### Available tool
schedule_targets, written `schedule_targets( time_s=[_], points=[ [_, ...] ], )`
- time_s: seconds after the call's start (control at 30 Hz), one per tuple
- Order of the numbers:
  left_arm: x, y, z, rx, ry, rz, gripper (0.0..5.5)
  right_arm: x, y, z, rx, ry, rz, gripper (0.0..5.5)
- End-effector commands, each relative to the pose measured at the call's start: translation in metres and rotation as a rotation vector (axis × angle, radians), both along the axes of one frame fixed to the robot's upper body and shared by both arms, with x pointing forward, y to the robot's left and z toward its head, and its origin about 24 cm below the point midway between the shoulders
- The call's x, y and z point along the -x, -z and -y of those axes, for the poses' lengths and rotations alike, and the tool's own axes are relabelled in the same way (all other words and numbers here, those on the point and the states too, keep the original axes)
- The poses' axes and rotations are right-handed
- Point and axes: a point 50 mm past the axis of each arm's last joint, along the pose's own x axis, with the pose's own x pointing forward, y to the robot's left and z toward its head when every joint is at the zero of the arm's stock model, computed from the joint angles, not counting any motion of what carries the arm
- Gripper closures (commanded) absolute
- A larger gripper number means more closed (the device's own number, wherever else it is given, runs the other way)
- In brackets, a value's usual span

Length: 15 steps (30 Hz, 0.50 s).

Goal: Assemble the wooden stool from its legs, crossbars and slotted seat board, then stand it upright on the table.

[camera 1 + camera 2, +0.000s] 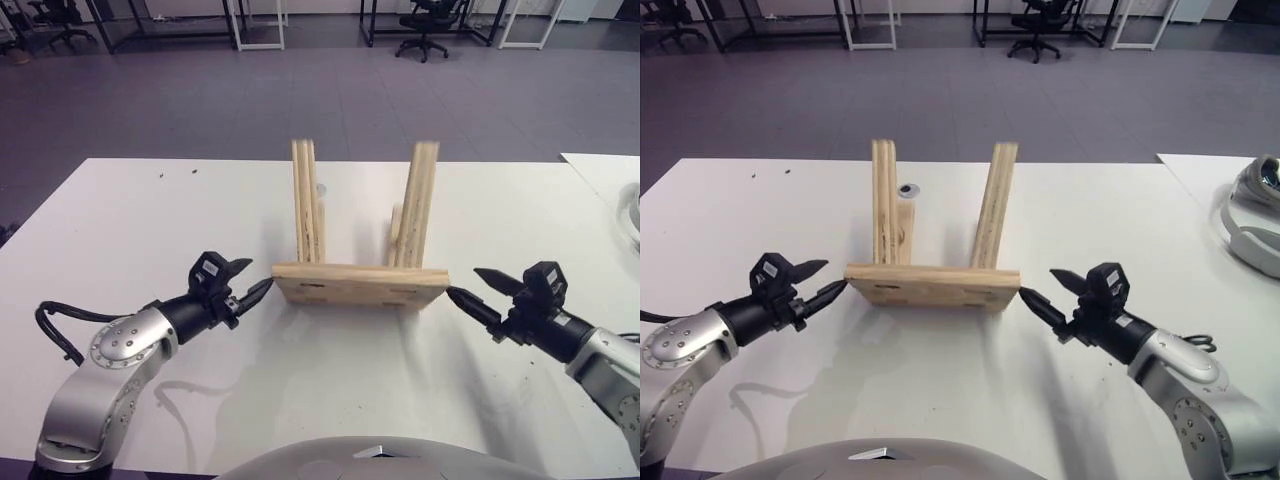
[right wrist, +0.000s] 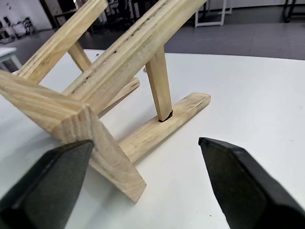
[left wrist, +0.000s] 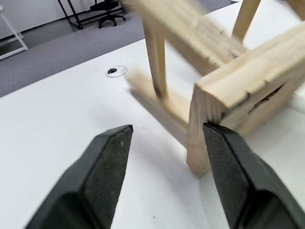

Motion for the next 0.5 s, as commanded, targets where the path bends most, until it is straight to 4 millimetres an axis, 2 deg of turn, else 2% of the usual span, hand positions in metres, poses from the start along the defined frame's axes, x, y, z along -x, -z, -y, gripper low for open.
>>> schedule_targets(
  time_s=[0.03, 0.17, 0.27, 0.37, 0.5],
  points=[
    [0.017, -0.015, 0.030, 0.125, 0.323, -0.007, 2.76, 0.004, -0.013, -0.025, -0.096, -0.246, 0.049, 1.34],
    [0.009, 0.011, -0.012, -0.176, 0.213, -0.090, 2.76, 0.000, 0.000, 0.005, 0.071, -0.173, 0.020, 1.34],
    [0.006, 0.017, -0.032, -0.294, 0.235, -0.130, 2.76, -0.002, 0.004, 0.024, 0.211, -0.198, 0.000, 1.34],
    [0.001, 0.020, -0.029, -0.324, 0.367, -0.148, 2.76, 0.005, 0.026, 0.019, 0.384, -0.440, -0.102, 1.34],
    [-0.030, 0.022, -0.009, -0.315, 0.482, -0.072, 2.76, -0.024, 0.030, -0.005, 0.377, -0.520, 0.015, 1.34]
  ],
)
